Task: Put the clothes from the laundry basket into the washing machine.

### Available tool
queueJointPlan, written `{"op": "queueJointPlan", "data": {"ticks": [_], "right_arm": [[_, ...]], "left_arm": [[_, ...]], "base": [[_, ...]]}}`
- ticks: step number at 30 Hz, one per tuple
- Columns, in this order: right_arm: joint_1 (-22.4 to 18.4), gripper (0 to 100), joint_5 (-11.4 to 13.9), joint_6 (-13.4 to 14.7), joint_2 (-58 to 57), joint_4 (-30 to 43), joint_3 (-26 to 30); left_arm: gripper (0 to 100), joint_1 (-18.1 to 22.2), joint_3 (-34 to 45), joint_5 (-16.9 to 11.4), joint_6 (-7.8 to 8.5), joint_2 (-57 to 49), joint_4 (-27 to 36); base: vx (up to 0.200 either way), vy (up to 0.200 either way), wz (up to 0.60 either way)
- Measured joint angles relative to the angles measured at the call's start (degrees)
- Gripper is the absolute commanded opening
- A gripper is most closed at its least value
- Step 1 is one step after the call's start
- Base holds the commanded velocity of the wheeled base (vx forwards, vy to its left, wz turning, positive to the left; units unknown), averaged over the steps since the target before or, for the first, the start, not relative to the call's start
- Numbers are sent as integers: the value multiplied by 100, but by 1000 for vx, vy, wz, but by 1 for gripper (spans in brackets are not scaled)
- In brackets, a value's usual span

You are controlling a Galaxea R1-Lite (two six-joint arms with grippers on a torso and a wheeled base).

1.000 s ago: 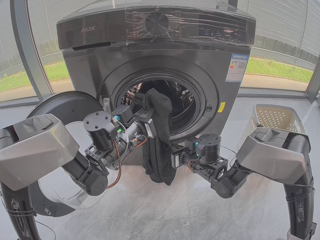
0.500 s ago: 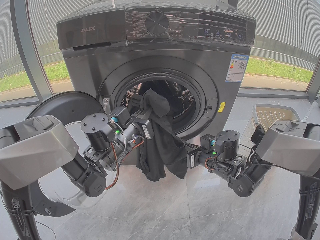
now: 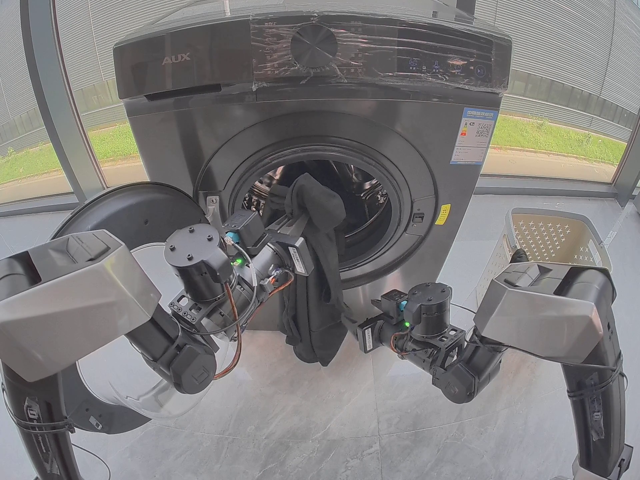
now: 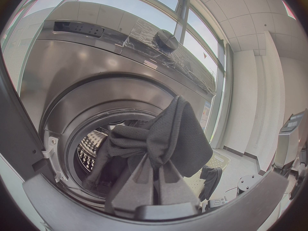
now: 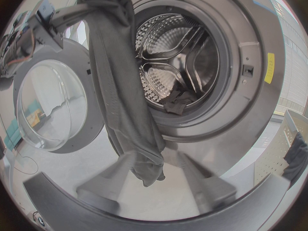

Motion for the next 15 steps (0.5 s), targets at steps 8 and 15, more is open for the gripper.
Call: {"op": "queueJointPlan", "data": {"ticks": [8,15], "right_arm": [[128,100,44,-5,235,-22,-20],[235,100,69,10,315,-49,-361]], "left_arm": [[0,-20,-6,9,2,28,-16],[0,-28,2,11,2,34,-18]], "base": [[0,0,0],[0,0,0]]}}
